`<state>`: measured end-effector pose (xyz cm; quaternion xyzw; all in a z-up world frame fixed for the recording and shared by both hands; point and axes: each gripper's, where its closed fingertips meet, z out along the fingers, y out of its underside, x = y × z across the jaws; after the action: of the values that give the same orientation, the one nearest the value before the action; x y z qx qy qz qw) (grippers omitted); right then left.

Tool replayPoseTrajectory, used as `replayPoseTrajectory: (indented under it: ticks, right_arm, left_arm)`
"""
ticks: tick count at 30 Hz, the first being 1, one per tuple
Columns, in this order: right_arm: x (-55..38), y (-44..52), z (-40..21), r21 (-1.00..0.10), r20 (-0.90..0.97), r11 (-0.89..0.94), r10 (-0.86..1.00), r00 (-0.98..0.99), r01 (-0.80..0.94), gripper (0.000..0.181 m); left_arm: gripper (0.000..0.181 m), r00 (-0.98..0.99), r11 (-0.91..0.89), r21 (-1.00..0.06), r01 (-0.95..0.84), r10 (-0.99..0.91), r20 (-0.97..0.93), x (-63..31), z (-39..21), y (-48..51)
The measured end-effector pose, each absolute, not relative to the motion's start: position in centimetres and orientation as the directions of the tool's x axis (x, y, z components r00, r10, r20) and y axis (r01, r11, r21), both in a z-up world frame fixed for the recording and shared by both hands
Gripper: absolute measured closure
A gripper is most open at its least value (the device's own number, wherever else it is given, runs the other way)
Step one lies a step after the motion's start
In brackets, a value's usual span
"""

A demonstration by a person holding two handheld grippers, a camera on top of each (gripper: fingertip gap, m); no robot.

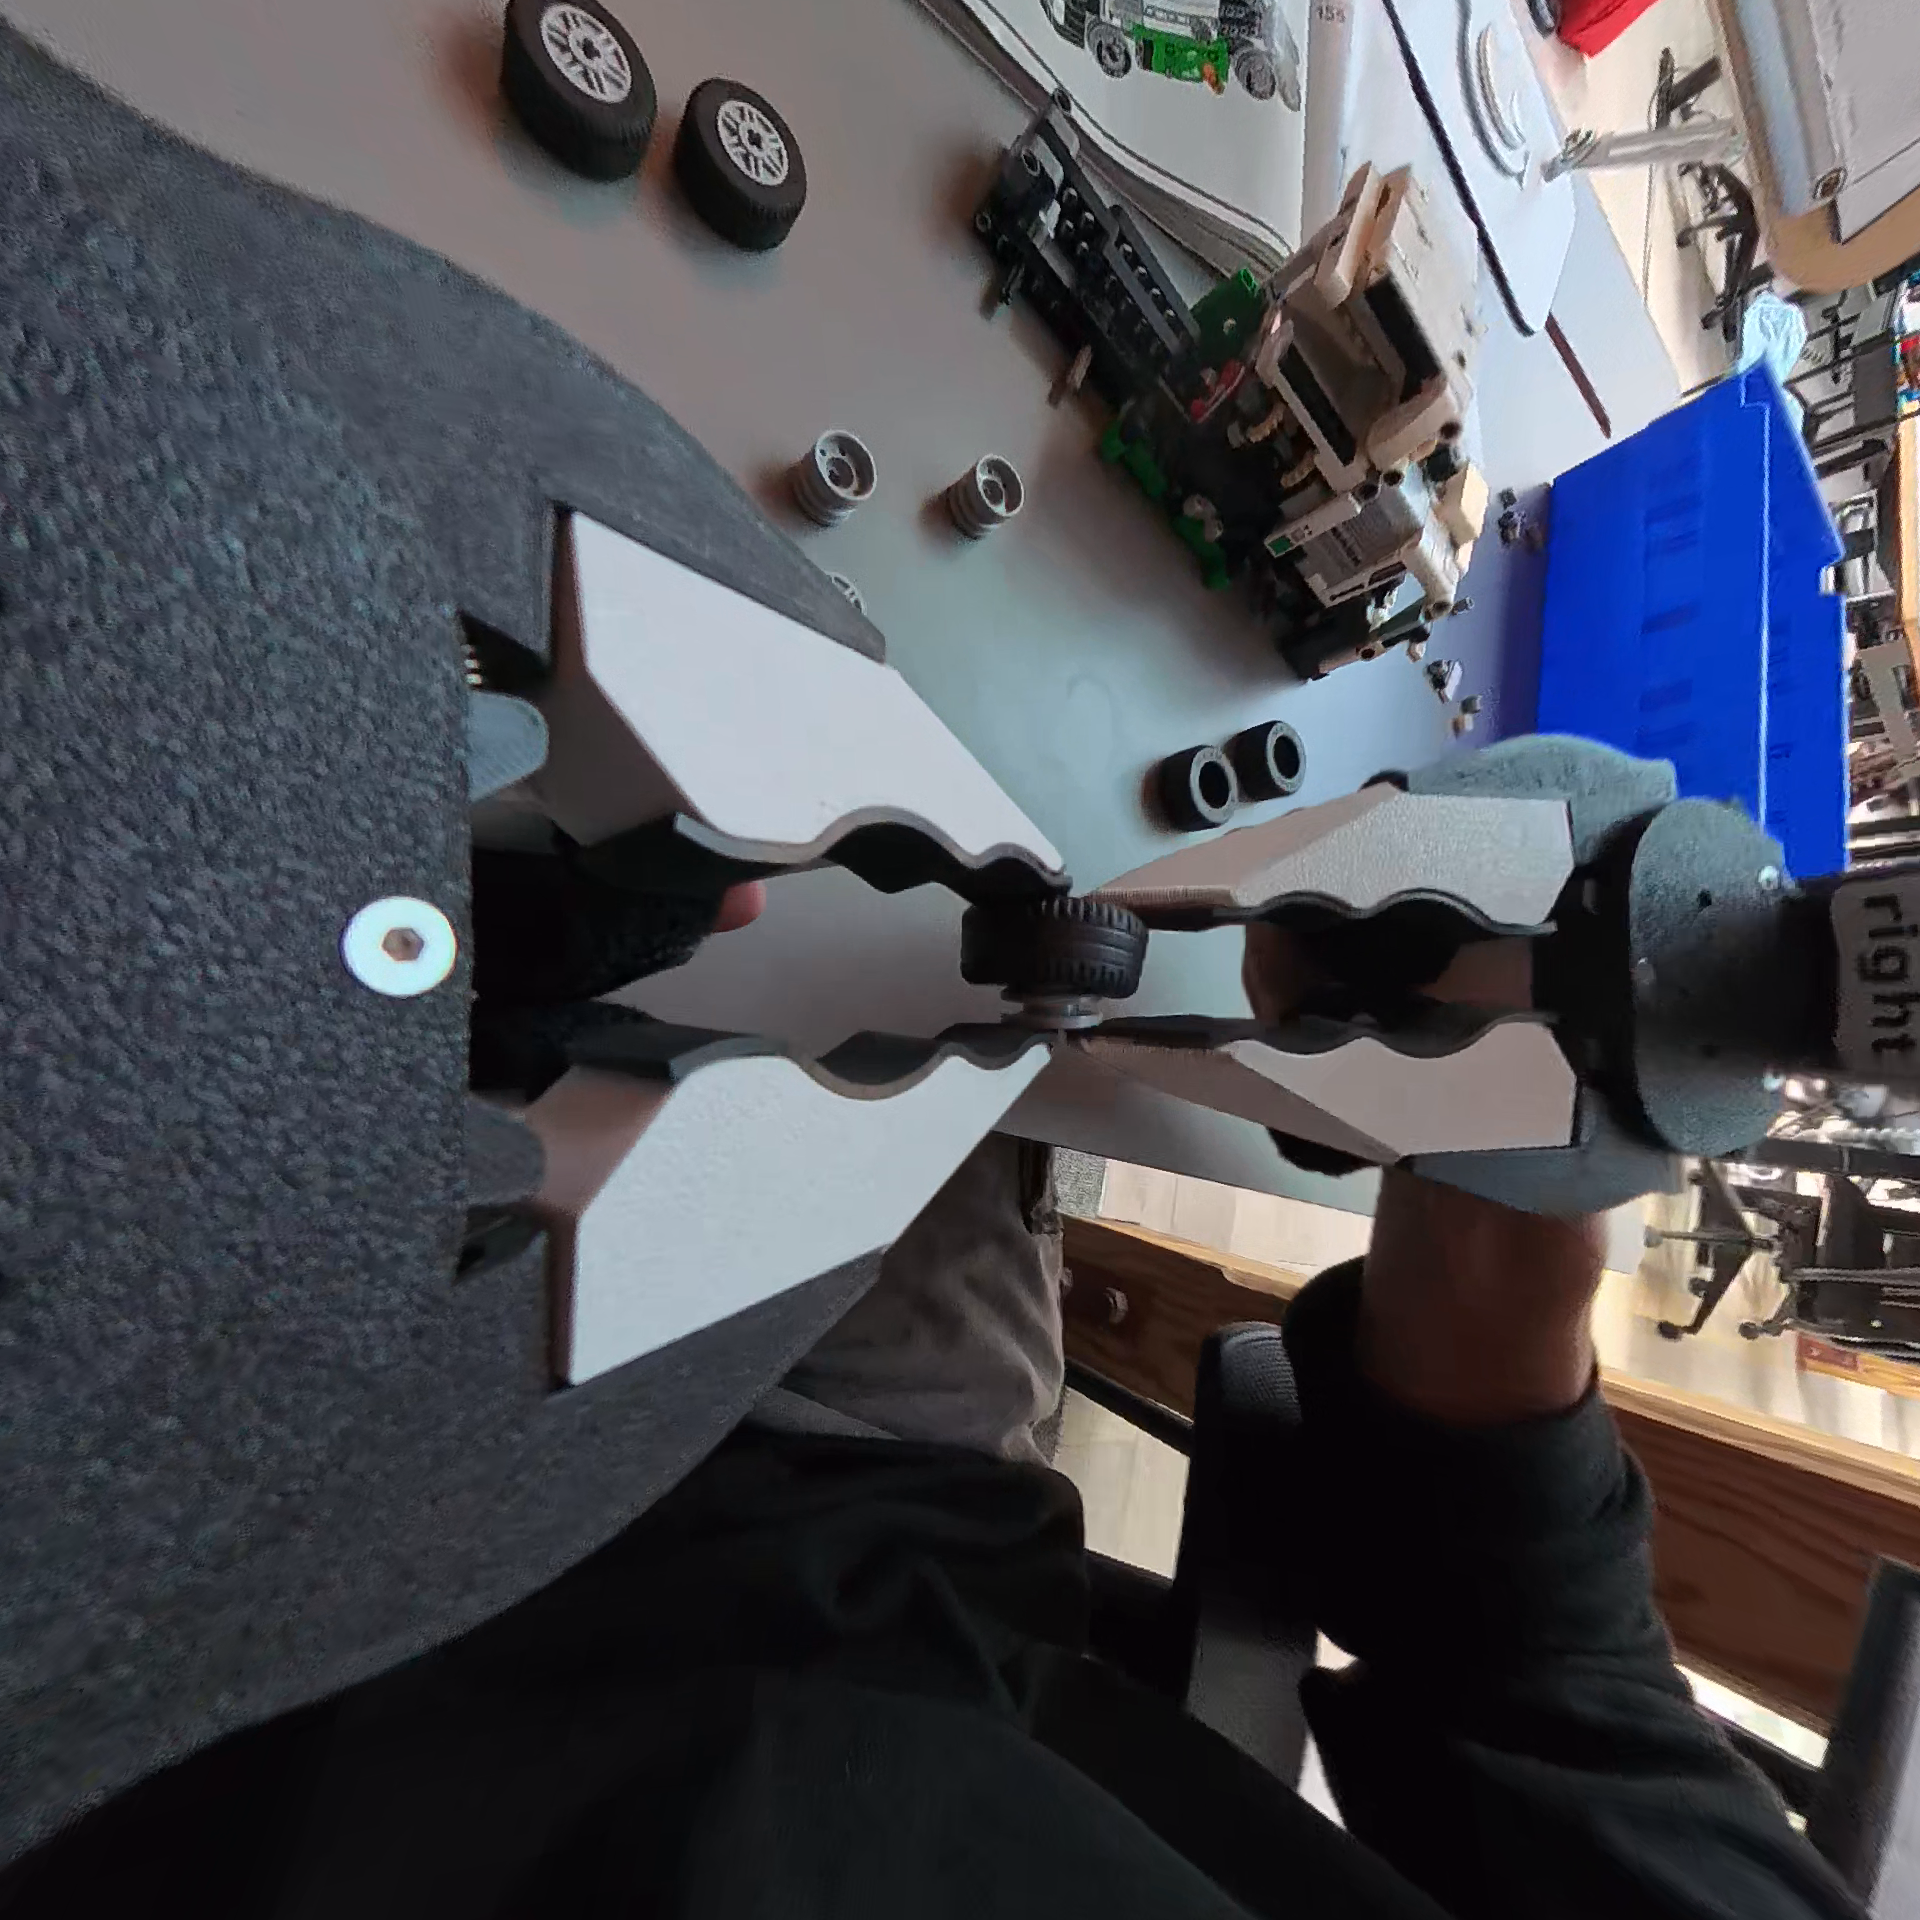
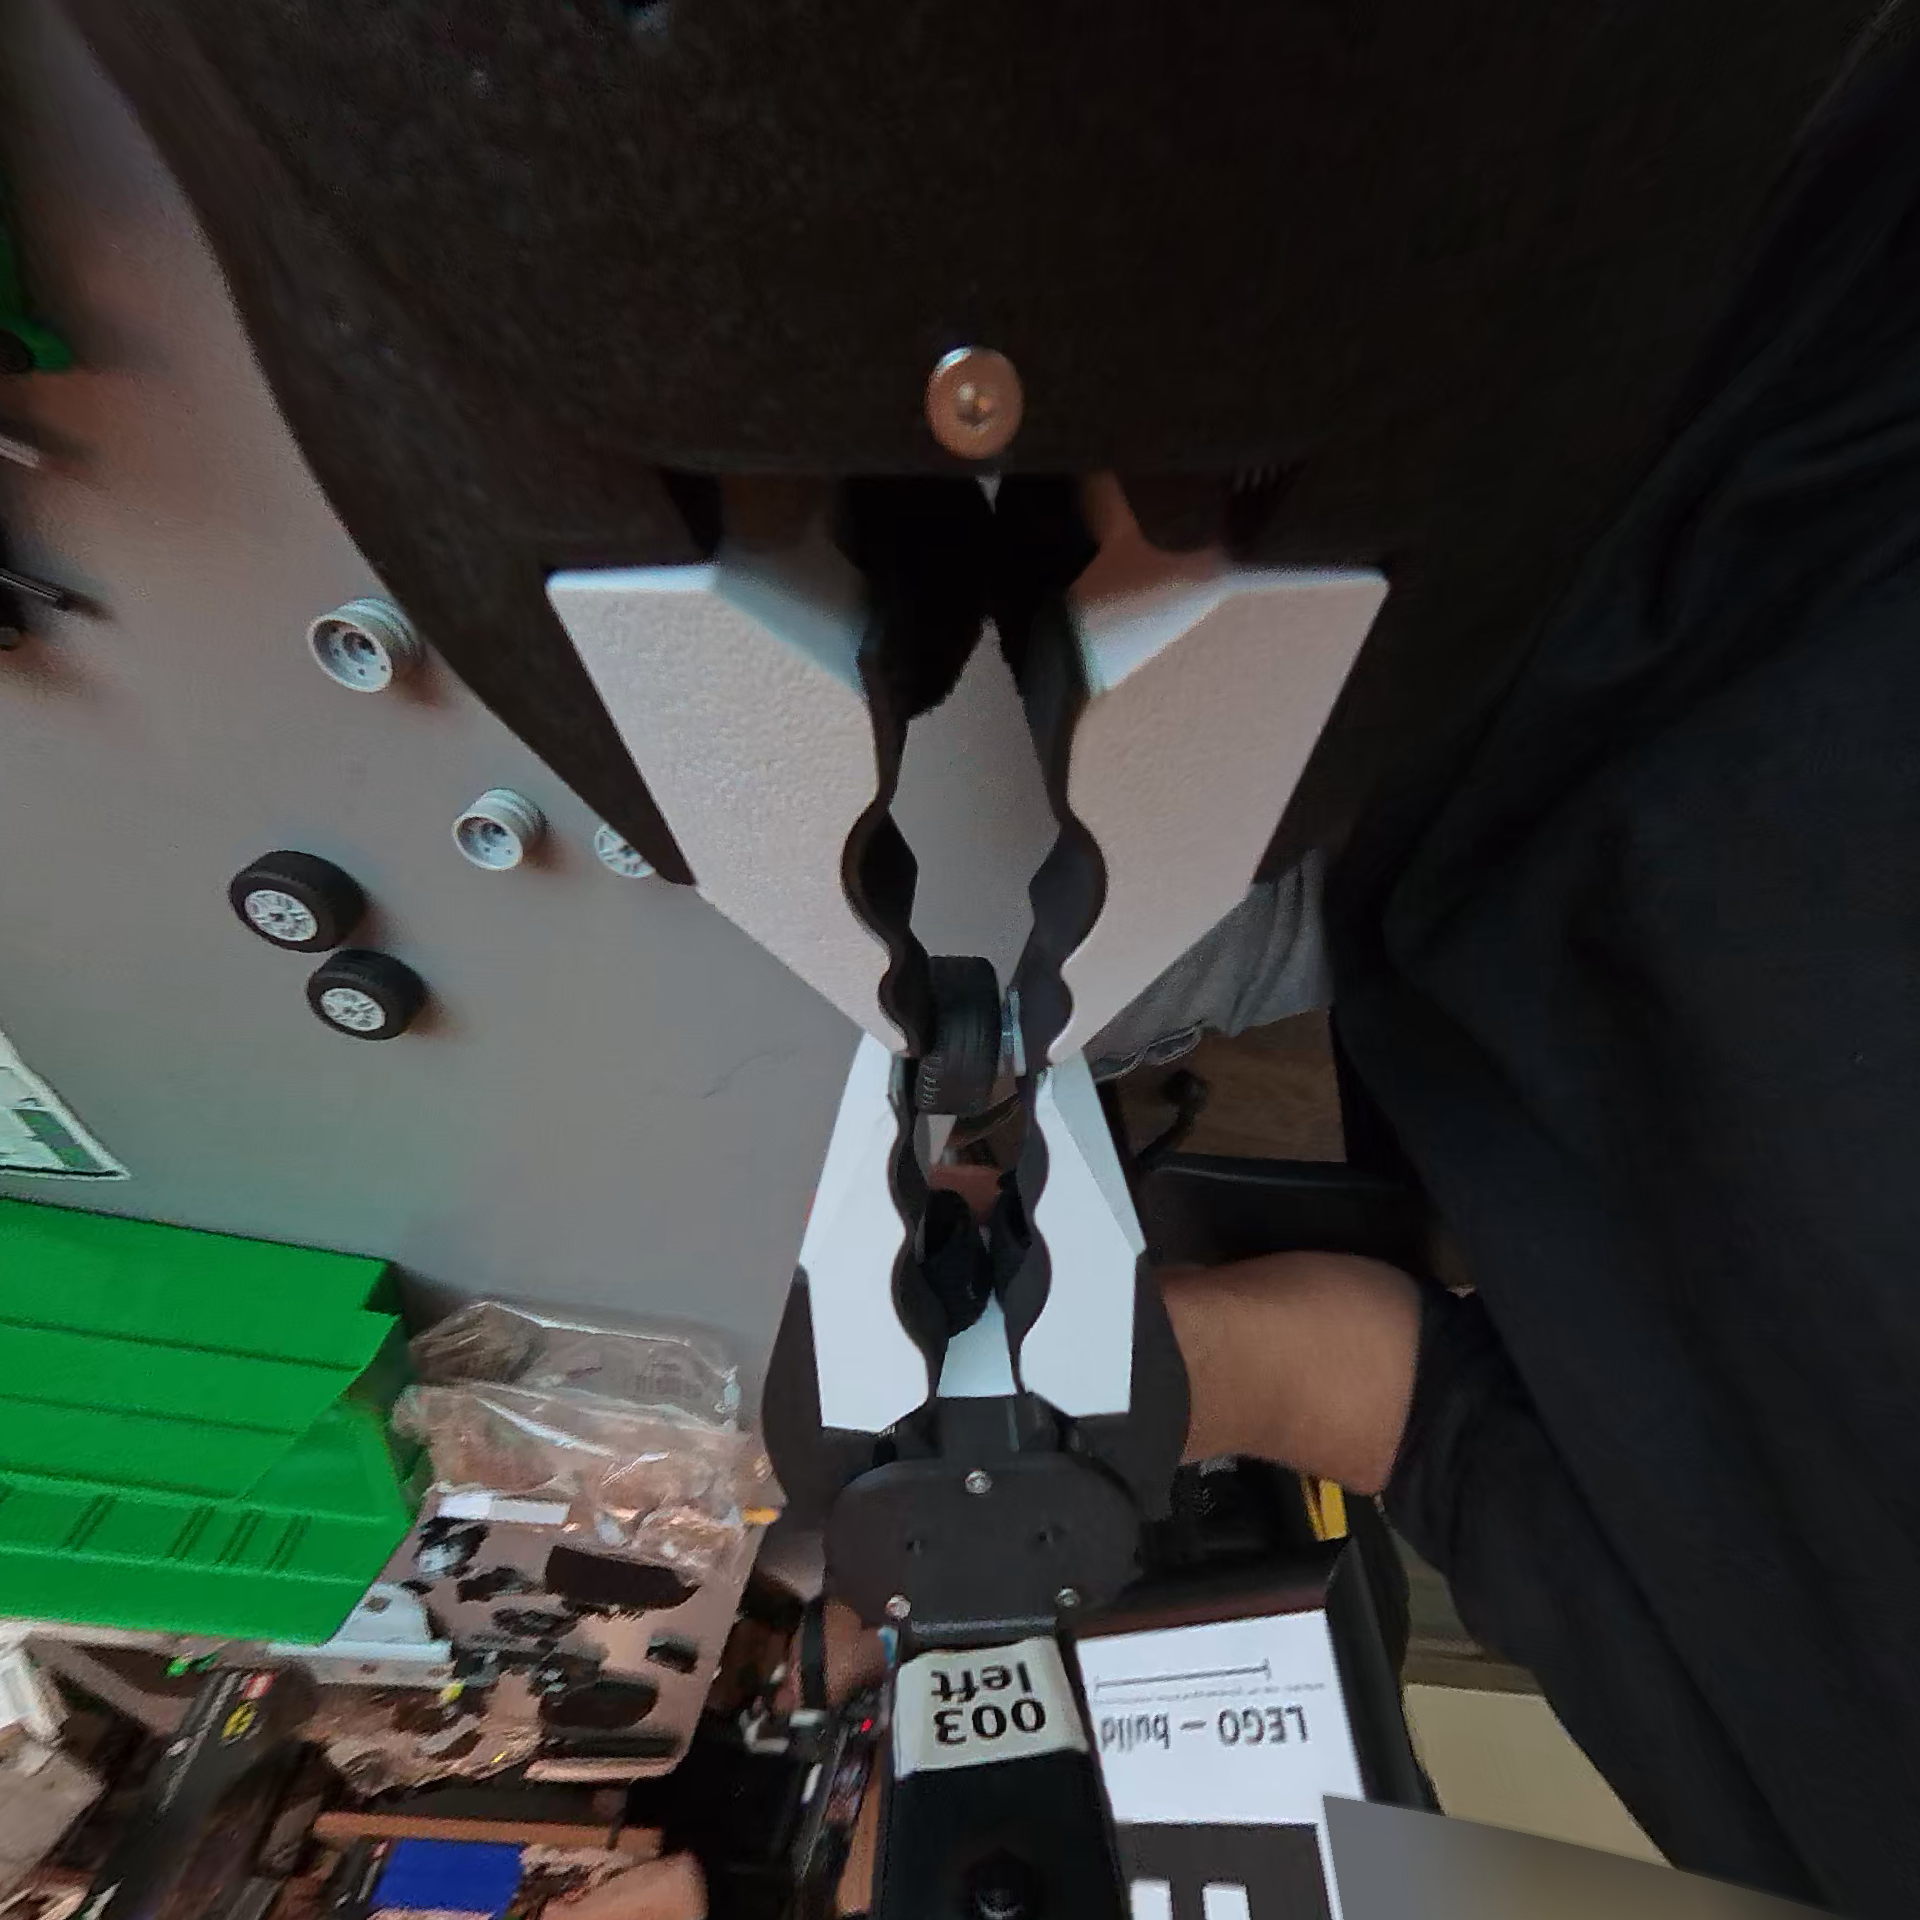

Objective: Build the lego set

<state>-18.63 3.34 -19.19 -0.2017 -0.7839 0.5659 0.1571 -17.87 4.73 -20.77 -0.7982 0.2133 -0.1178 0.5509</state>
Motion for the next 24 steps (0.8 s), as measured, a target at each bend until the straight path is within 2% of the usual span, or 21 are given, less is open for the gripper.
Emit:
replayPoseTrajectory:
  ticks: [4, 11, 16, 24]
  right_arm:
    - [-19.1, 3.7, -18.1, -0.97, 0.043, 0.217, 0.591, -0.806, 0.107, 0.166]
    - [-19.4, 5.2, -19.0, -0.951, 0.139, 0.288, 0.719, -0.681, 0.109, 0.167]
    - [-19.6, 6.1, -18.9, -0.96, 0.111, 0.244, 0.786, -0.609, 0.14, 0.168]
    - [-19.8, 6.5, -18.6, -0.983, -0.008, 0.097, 0.825, -0.565, 0.155, 0.167]
  left_arm:
    - [0.159, 0.902, -0.296, -0.951, -0.091, -0.43, 0.047, -18.4, -19.5, 5.1]
    - [0.159, 0.948, -0.316, -0.932, -0.178, -0.308, -0.077, -19.0, -20.3, 6.3]
    - [0.16, 0.955, -0.295, -0.915, -0.276, -0.191, -0.226, -19.5, -20.0, 7.2]
    - [0.159, 0.944, -0.265, -0.907, -0.328, -0.114, -0.308, -20.0, -19.9, 7.8]
